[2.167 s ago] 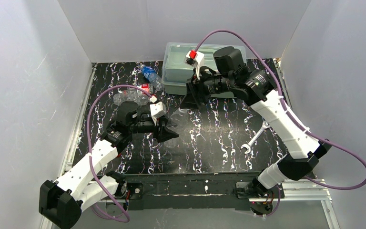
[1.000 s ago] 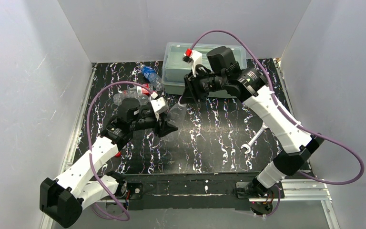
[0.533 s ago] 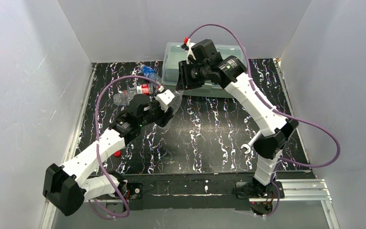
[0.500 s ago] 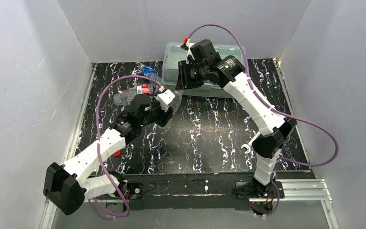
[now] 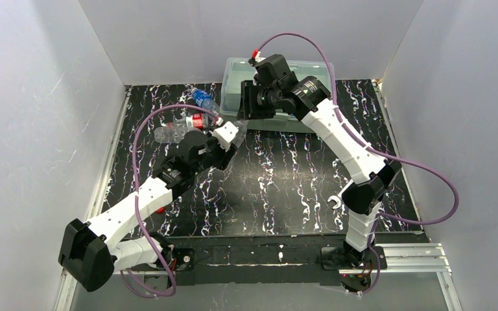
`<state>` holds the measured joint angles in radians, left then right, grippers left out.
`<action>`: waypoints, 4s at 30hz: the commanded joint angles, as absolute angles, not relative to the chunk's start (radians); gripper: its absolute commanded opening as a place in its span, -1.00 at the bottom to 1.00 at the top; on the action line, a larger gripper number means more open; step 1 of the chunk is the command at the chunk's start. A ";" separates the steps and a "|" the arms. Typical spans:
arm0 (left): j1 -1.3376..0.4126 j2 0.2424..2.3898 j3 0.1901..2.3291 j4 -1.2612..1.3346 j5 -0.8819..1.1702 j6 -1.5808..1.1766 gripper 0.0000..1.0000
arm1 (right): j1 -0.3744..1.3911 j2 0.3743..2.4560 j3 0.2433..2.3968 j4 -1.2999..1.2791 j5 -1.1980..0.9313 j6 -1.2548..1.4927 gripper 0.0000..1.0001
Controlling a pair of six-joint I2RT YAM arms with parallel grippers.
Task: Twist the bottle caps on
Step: Screw the bottle cap onto the plastic bottle.
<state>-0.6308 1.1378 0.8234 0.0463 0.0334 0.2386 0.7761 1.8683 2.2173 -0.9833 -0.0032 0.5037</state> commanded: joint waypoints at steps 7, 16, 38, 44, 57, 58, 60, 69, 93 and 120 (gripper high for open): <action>-0.637 1.016 0.728 0.237 0.098 0.159 -1.00 | 0.806 1.759 2.230 -1.005 -0.008 0.481 0.97; -0.602 0.997 0.719 0.193 0.365 0.084 -1.00 | 0.796 1.544 2.021 -0.870 0.007 0.304 0.97; -0.551 0.901 0.762 -0.062 0.851 0.086 -1.00 | 0.795 1.388 1.797 -0.836 -0.465 0.017 0.56; -0.551 0.891 0.762 -0.077 0.857 0.095 -1.00 | 0.795 1.415 1.798 -0.831 -0.488 0.009 0.46; -0.551 0.871 0.756 -0.086 0.856 0.099 -1.00 | 0.795 1.451 1.786 -0.789 -0.542 0.033 0.05; -0.551 0.870 0.756 -0.086 0.855 0.101 -1.00 | 0.795 1.450 1.783 -0.784 -0.545 0.037 0.00; -0.551 0.868 0.756 -0.086 0.849 0.102 -1.00 | 0.795 1.452 1.782 -0.780 -0.546 0.043 -0.13; -0.551 0.881 0.796 -0.060 0.589 0.123 -1.00 | 0.795 1.527 1.837 -0.865 -0.461 0.132 -0.62; -0.653 0.985 0.901 0.031 0.054 0.290 -1.00 | 0.838 1.735 2.034 -0.915 -0.041 0.540 -0.50; -0.477 0.890 0.738 -0.108 1.034 0.108 -1.00 | 0.830 1.344 1.697 -0.672 -0.494 0.002 0.67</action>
<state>-0.4816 0.8909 0.7101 -0.0708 0.8959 0.1108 0.8314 1.3109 1.6981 -0.6994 -0.3389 0.0742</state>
